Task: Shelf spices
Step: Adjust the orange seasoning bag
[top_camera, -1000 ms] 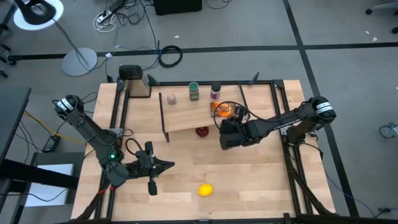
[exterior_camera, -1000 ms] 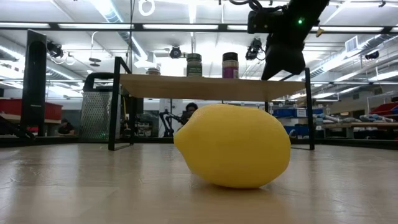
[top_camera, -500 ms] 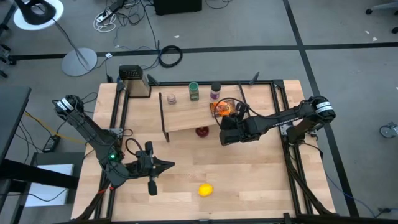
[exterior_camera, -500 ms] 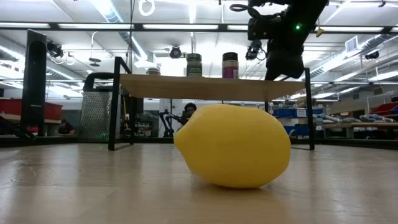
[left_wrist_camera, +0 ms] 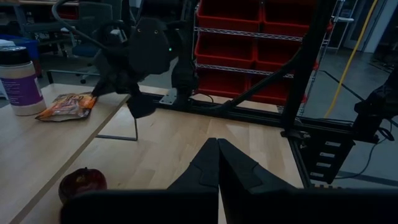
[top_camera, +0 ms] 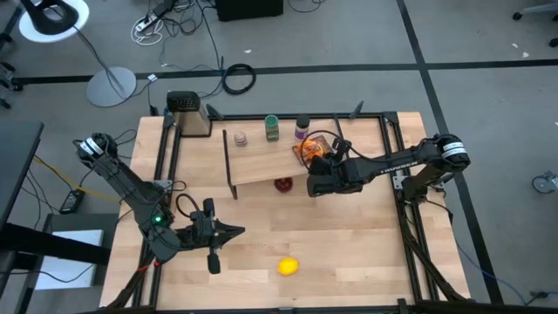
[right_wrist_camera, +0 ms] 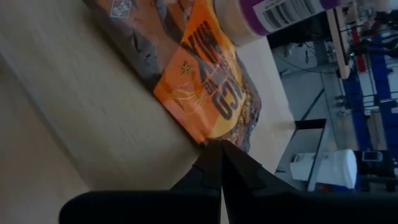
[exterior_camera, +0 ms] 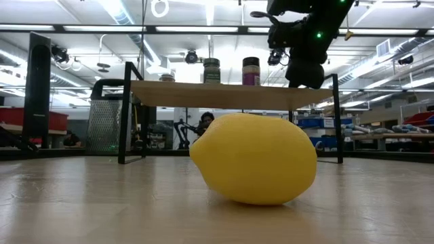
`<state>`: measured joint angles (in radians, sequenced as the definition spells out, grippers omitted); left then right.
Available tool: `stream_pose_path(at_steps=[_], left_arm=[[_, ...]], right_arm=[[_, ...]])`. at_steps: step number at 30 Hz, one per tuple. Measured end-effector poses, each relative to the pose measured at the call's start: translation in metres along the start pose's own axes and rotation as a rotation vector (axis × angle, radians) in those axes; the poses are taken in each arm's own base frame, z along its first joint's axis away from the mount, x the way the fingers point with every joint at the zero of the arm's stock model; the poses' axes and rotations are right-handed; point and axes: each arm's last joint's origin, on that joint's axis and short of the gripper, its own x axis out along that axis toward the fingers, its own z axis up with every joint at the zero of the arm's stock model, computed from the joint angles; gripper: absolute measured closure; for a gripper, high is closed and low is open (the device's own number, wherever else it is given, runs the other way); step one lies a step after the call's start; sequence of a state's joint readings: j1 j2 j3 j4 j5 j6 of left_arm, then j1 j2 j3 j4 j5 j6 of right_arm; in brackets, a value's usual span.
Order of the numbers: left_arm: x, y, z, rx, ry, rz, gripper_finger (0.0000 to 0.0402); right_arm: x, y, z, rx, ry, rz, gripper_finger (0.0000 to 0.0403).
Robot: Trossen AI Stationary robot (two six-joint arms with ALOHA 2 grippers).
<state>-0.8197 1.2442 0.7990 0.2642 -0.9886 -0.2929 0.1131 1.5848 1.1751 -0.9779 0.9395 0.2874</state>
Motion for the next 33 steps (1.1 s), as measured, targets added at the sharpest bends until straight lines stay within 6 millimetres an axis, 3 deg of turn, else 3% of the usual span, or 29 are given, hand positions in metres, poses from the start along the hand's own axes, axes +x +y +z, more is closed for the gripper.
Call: stream_pose_path(at_steps=[9, 16, 21, 33], left_arm=[[0.0, 0.0, 0.0, 0.001, 0.001, 0.0, 0.0398], [0.0, 0.0, 0.0, 0.001, 0.001, 0.0, 0.0398], [0.0, 0.0, 0.0, 0.0, 0.0, 0.0, 0.0398], [0.0, 0.0, 0.0, 0.007, 0.002, 0.0, 0.0398]], right_arm=[[-0.021, 0.015, 0.005, 0.001, -0.127, -0.008, 0.0403], [-0.037, 0.028, 0.028, -0.041, -0.327, 0.122, 0.0403], [-0.032, 0.023, 0.042, -0.047, -0.405, 0.163, 0.0403], [-0.009, 0.008, 0.049, -0.048, -0.384, 0.243, 0.0403]])
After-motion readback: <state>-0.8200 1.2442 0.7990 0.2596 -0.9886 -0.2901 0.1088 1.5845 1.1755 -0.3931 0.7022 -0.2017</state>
